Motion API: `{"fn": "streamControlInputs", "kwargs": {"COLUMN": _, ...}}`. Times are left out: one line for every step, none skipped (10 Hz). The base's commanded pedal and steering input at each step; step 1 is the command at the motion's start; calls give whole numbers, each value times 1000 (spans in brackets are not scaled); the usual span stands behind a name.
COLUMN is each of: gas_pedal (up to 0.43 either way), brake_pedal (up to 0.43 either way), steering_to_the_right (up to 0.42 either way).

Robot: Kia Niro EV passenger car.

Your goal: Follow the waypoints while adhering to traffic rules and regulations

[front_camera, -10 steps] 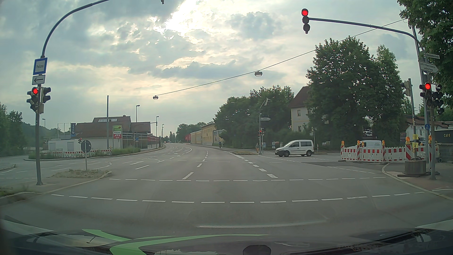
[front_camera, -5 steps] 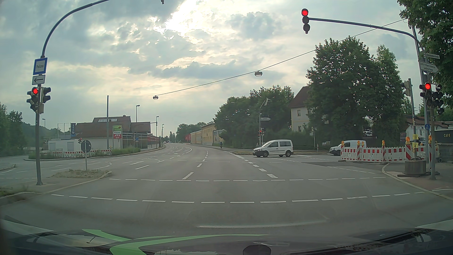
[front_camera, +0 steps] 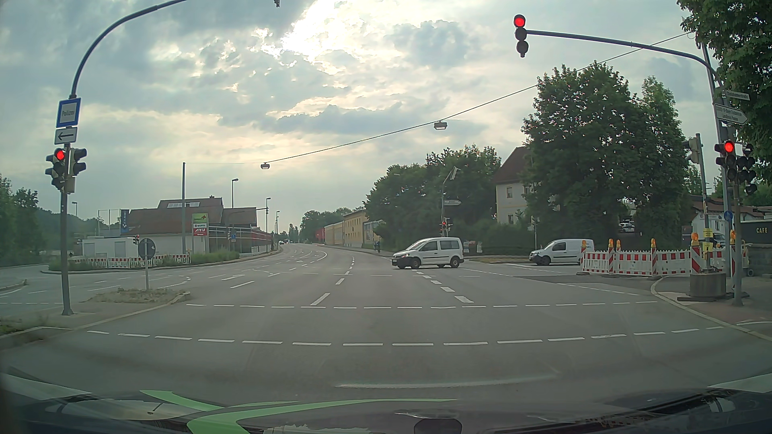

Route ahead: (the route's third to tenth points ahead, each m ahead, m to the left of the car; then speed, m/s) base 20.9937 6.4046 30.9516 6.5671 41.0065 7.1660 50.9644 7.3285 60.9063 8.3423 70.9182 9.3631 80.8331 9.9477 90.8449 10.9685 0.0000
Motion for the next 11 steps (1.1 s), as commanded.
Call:
{"fn": "streamControlInputs", "kwargs": {"gas_pedal": 0, "brake_pedal": 256, "steering_to_the_right": 0}}
{"fn": "streamControlInputs", "kwargs": {"gas_pedal": 0, "brake_pedal": 256, "steering_to_the_right": 0}}
{"fn": "streamControlInputs", "kwargs": {"gas_pedal": 0, "brake_pedal": 256, "steering_to_the_right": 0}}
{"fn": "streamControlInputs", "kwargs": {"gas_pedal": 0, "brake_pedal": 256, "steering_to_the_right": 0}}
{"fn": "streamControlInputs", "kwargs": {"gas_pedal": 0, "brake_pedal": 256, "steering_to_the_right": 0}}
{"fn": "streamControlInputs", "kwargs": {"gas_pedal": 0, "brake_pedal": 256, "steering_to_the_right": 1}}
{"fn": "streamControlInputs", "kwargs": {"gas_pedal": 0, "brake_pedal": 256, "steering_to_the_right": 1}}
{"fn": "streamControlInputs", "kwargs": {"gas_pedal": 0, "brake_pedal": 256, "steering_to_the_right": 1}}
{"fn": "streamControlInputs", "kwargs": {"gas_pedal": 0, "brake_pedal": 262, "steering_to_the_right": 1}}
{"fn": "streamControlInputs", "kwargs": {"gas_pedal": 0, "brake_pedal": 256, "steering_to_the_right": 1}}
{"fn": "streamControlInputs", "kwargs": {"gas_pedal": 0, "brake_pedal": 256, "steering_to_the_right": 0}}
